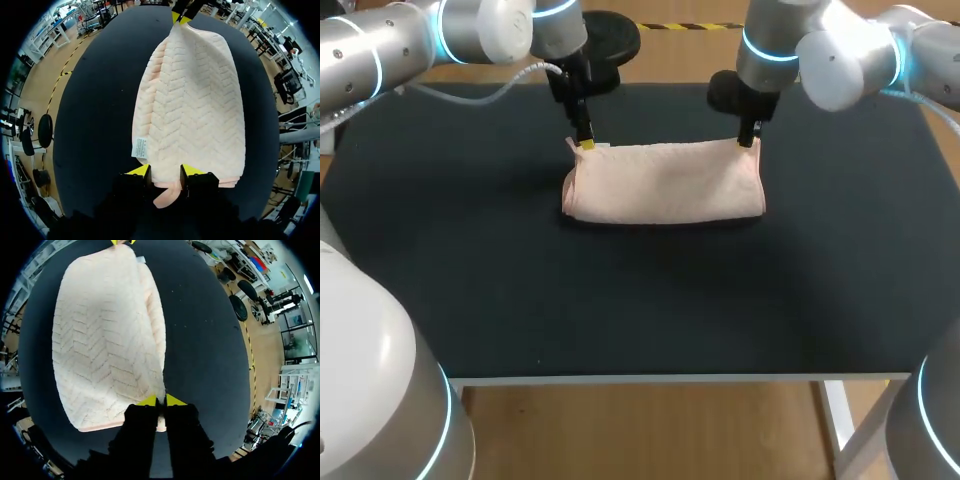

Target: Fold the towel

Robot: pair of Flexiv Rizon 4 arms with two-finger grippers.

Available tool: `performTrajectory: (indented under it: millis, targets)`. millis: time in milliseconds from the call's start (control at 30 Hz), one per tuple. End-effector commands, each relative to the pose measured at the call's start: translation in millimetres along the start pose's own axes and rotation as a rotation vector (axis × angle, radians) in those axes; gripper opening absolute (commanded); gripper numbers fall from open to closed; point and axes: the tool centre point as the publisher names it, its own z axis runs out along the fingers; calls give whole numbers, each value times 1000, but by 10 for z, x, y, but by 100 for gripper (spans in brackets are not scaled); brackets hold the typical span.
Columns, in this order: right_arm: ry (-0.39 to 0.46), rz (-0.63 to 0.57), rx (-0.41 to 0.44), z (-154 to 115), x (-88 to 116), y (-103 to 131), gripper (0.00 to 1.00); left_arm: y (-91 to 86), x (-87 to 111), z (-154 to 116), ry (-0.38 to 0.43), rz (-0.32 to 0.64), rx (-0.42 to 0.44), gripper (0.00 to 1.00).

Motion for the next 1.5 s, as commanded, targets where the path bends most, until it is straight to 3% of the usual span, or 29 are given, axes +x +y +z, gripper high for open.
performTrajectory:
  millis: [33, 300, 533, 733, 833, 1033, 1500]
  targets:
    - [-34, 15, -13, -37, 57, 0, 100, 85, -35, -48, 23, -11, 39, 100]
    - [-55, 11, -44, -174, 96, -64, 100, 170, 270, -271, 7, 4, 175, 100]
    - [-62, -20, -66, -276, 155, -65, 100, 195, 558, -376, 27, 112, 346, 100]
    - [-56, -39, -91, -351, 226, -29, 100, 288, 734, -458, -15, 184, 502, 100]
    - [-39, -37, -107, -378, 262, -19, 100, 341, 795, -474, -39, 191, 541, 100]
    - [-9, -61, -105, -431, 329, -16, 100, 433, 884, -494, -65, 200, 601, 100]
    - [29, -180, -72, -561, 429, -54, 100, 492, 947, -583, -78, 198, 602, 100]
